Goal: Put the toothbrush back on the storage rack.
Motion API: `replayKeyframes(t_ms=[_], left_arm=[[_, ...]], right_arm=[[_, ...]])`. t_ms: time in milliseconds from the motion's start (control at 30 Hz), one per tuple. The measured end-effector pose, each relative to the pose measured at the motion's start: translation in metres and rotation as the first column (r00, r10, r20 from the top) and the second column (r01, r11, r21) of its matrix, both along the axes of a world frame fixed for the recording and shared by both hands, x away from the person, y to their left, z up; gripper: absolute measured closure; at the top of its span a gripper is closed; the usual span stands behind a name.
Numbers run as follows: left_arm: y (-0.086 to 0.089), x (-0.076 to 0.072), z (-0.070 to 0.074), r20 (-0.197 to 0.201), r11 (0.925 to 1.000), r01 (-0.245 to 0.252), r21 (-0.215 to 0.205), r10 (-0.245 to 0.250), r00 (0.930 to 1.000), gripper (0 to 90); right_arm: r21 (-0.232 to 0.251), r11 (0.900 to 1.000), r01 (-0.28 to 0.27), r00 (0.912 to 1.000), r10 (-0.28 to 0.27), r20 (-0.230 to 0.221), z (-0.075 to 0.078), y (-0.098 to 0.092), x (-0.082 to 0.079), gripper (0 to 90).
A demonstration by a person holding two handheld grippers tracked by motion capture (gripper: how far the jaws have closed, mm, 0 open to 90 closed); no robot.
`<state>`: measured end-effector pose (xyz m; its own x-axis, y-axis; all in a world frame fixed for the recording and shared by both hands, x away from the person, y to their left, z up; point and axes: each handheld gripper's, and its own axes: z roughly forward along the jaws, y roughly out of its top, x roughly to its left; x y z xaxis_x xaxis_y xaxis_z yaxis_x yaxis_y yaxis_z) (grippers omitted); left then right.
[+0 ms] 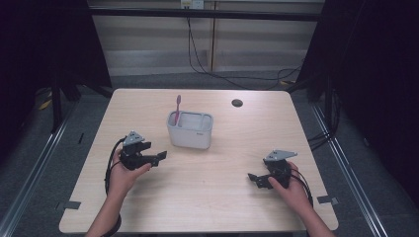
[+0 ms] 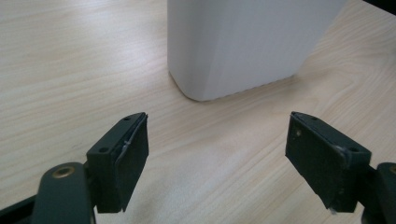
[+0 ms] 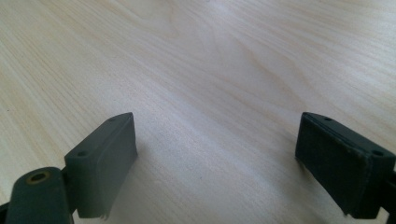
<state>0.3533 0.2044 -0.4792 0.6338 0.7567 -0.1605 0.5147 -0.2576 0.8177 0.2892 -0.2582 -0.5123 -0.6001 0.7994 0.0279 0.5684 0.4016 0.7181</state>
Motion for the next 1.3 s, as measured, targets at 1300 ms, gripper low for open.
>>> replayKeyframes(t_ms=[1300], left_arm=[[-0.001, -0.014, -0.022, -0.045, 0.9834, 0.073, 0.166, -0.067, 0.9968, 20.2]], right_arm=[[0.000, 1.000, 0.000, 1.0000, 0.000, 0.000, 0.000, 0.000, 0.000, 12.0]])
